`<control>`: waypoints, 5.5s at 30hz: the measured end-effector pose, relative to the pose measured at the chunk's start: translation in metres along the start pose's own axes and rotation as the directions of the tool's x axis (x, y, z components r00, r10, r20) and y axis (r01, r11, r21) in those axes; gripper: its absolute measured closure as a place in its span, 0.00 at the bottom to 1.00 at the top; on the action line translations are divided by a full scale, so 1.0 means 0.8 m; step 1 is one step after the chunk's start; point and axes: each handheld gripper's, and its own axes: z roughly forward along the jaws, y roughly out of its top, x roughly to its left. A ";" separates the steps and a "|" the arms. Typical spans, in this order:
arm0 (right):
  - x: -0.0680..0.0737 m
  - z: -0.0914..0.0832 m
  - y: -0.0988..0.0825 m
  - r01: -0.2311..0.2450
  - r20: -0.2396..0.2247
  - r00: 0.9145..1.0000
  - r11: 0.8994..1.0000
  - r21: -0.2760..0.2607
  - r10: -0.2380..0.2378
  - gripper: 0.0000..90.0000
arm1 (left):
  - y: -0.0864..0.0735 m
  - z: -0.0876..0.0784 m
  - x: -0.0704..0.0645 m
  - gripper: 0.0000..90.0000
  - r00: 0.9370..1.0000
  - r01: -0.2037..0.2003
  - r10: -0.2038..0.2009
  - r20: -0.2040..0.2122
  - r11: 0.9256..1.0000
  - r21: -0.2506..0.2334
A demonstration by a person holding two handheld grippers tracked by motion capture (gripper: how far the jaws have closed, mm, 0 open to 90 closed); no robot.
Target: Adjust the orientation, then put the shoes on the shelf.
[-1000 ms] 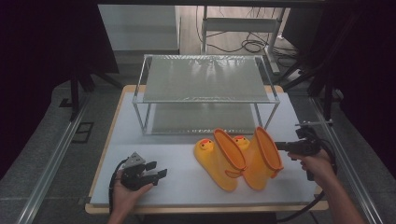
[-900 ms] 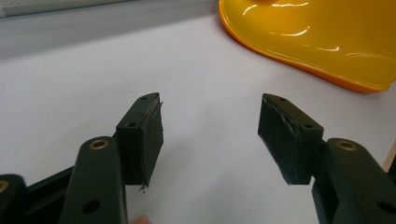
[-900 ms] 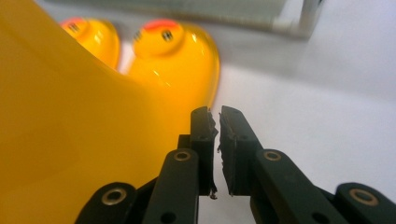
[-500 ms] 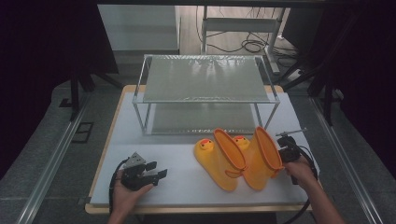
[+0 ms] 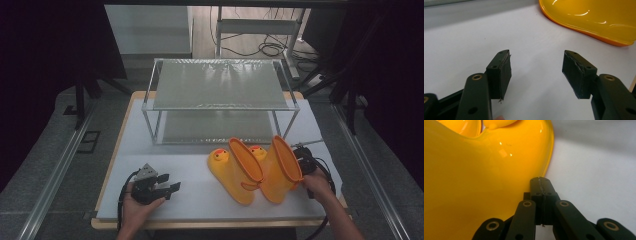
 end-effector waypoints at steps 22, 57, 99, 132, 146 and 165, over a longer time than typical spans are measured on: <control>-0.004 -0.012 -0.007 0.014 0.004 1.000 0.998 -0.060 -0.013 0.99 | -0.001 -0.005 0.004 0.45 1.000 0.004 -0.004 0.000 1.000 -0.011; 0.049 -0.036 -0.088 0.082 -0.041 0.995 0.993 -0.084 -0.086 0.99 | 0.000 -0.005 0.001 0.45 1.000 0.001 -0.001 0.002 1.000 -0.013; 0.085 -0.161 -0.021 0.121 -0.031 0.991 0.972 -0.200 -0.129 0.57 | 0.002 -0.007 0.001 0.44 1.000 0.002 -0.002 0.002 1.000 -0.018; 0.162 -0.164 0.091 0.144 -0.122 0.981 0.988 -0.052 -0.150 0.51 | 0.002 -0.006 -0.001 0.44 1.000 -0.002 0.002 0.011 1.000 -0.014; 0.182 -0.147 0.105 0.141 -0.095 0.986 0.990 0.011 -0.140 0.50 | 0.002 -0.006 -0.001 0.44 1.000 -0.002 0.002 0.015 1.000 -0.018; 0.191 -0.116 0.110 0.122 -0.060 0.991 0.987 0.103 -0.116 0.43 | 0.002 -0.006 -0.003 0.44 1.000 -0.005 0.005 0.015 1.000 -0.020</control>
